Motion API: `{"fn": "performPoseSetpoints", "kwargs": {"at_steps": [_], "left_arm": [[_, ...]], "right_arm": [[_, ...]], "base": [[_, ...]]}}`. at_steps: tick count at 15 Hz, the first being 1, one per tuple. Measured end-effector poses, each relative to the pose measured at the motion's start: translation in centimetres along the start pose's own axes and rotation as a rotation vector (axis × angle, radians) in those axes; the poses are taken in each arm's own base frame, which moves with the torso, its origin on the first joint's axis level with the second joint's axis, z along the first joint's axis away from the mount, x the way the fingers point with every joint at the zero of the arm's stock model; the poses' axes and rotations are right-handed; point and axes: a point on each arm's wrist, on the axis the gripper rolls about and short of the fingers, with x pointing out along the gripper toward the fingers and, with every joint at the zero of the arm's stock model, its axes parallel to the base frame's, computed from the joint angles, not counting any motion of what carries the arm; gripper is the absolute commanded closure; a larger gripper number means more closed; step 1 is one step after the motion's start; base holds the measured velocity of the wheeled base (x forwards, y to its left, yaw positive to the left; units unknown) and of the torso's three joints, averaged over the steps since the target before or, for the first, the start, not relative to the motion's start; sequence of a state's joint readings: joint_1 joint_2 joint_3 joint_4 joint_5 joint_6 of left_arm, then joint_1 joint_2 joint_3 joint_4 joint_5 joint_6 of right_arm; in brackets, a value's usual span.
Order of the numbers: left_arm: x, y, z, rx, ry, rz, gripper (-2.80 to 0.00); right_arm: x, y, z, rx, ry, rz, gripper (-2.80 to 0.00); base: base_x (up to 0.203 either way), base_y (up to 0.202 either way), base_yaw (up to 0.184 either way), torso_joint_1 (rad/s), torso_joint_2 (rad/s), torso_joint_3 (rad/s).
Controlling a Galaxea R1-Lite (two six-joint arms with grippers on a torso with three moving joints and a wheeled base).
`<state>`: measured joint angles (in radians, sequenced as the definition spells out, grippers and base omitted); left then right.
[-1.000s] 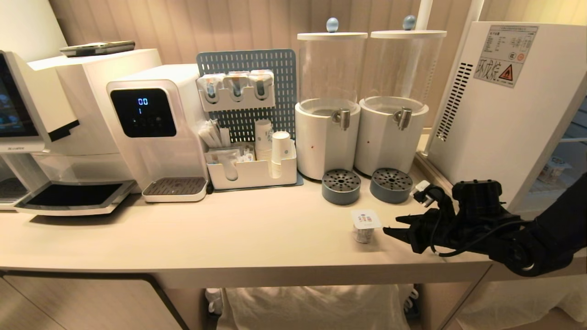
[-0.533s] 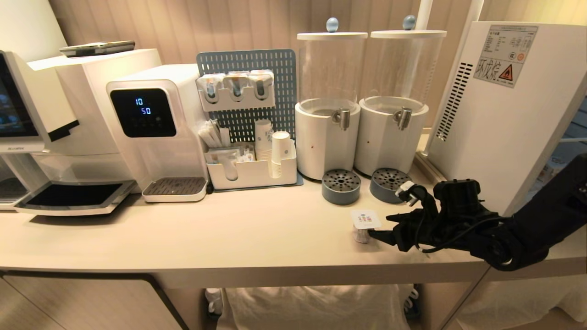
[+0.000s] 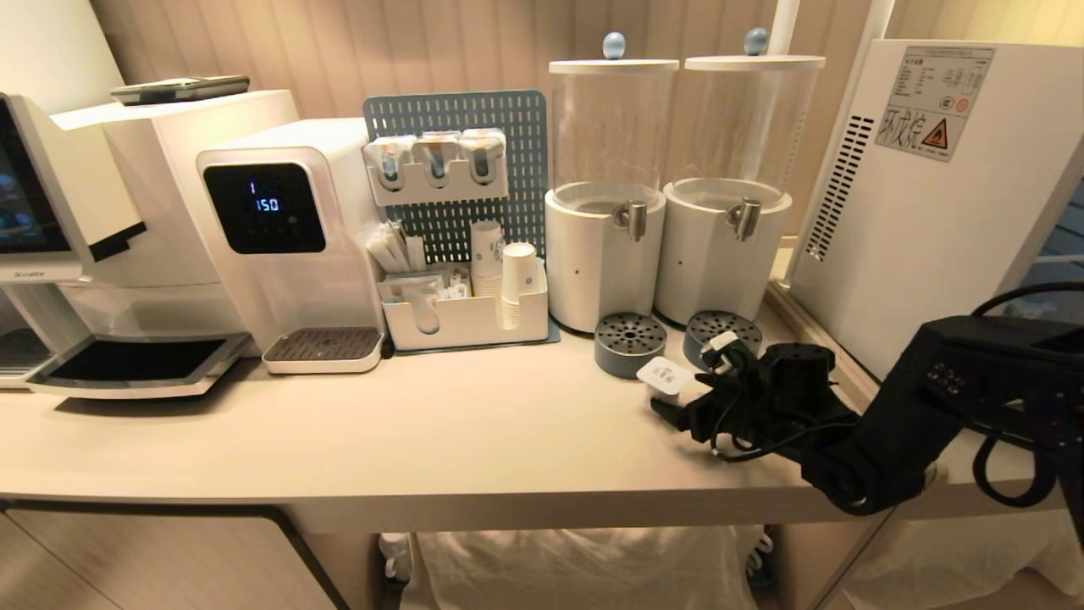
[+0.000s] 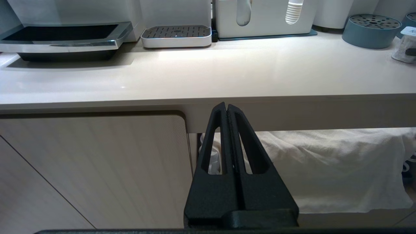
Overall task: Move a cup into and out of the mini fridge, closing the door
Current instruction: Put the yoghurt in the freezer
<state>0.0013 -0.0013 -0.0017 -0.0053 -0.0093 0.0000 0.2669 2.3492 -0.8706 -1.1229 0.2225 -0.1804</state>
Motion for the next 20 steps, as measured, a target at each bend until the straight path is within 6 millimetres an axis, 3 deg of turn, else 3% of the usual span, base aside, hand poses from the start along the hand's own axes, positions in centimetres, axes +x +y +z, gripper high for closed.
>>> {"fn": "performPoseSetpoints", "kwargs": {"at_steps": [5, 10, 11, 16, 20], "left_arm": [[0.0, 0.0, 0.0, 0.0, 0.0, 0.0, 0.0], [0.0, 0.0, 0.0, 0.0, 0.0, 0.0, 0.0], [0.0, 0.0, 0.0, 0.0, 0.0, 0.0, 0.0], [0.0, 0.0, 0.0, 0.0, 0.0, 0.0, 0.0], [0.0, 0.0, 0.0, 0.0, 0.0, 0.0, 0.0]], "right_arm": [[2.0, 0.9, -1.6, 0.005, 0.052, 0.021, -2.8], [2.7, 0.7, -0.4, 0.01, 0.09, 0.029, -2.8], [2.9, 0.6, -0.2, 0.009, 0.091, 0.029, 0.0], [3.0, 0.4, 0.4, 0.012, 0.093, 0.029, 0.0], [0.6, 0.7, 1.6, 0.077, 0.093, 0.029, 0.0]], "base": [[0.0, 0.0, 0.0, 0.0, 0.0, 0.0], [0.0, 0.0, 0.0, 0.0, 0.0, 0.0], [0.0, 0.0, 0.0, 0.0, 0.0, 0.0], [0.0, 0.0, 0.0, 0.0, 0.0, 0.0], [0.0, 0.0, 0.0, 0.0, 0.0, 0.0]]}}
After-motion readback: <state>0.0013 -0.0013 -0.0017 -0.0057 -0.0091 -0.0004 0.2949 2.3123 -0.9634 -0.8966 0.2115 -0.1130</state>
